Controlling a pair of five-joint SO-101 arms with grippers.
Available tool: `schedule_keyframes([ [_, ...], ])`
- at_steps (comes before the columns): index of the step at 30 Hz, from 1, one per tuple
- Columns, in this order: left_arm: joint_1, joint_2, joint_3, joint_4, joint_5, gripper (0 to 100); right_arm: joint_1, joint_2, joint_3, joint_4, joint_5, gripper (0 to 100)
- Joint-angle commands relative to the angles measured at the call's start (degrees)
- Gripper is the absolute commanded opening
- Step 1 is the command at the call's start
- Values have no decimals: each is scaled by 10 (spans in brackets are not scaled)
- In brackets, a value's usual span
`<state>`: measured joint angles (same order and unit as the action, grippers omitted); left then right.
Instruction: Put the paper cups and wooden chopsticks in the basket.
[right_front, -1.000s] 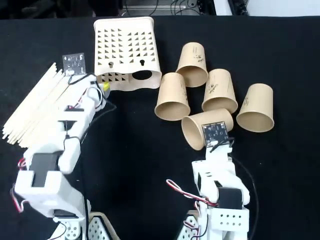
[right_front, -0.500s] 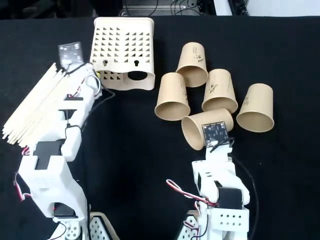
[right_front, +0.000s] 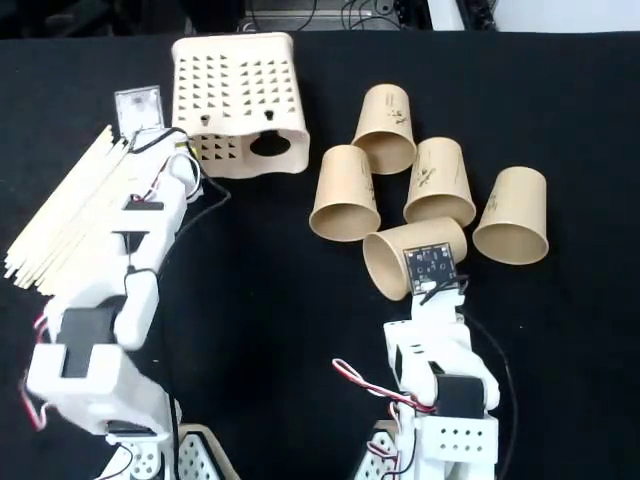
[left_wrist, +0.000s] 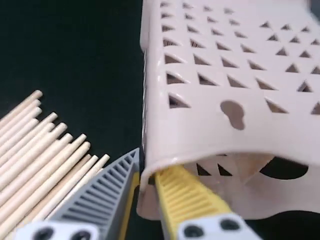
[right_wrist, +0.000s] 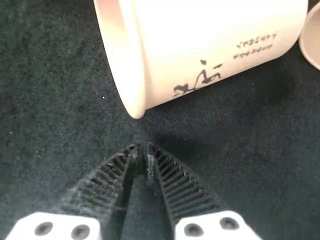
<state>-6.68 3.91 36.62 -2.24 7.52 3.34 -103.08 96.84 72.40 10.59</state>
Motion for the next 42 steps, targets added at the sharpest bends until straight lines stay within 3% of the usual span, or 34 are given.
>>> schedule_keyframes([
  [1, -14, -124, 40, 13, 9, 28, -1, -15, -1, -2, -3, 13],
  [11, 48, -340, -73, 404, 8, 29, -3, -15, -1, -2, -1, 13],
  [19, 71, -363, -225, 603, 11, 29, -2, -15, -1, -2, -1, 15],
  [30, 66, -359, -230, 620, 11, 30, -1, -15, -1, -2, 1, 15],
  [36, 65, -362, -173, 643, 13, 202, -2, -15, -1, 0, 1, 15],
  [42, 68, -363, -191, 678, 46, 218, -3, -15, -1, 0, 2, 15],
])
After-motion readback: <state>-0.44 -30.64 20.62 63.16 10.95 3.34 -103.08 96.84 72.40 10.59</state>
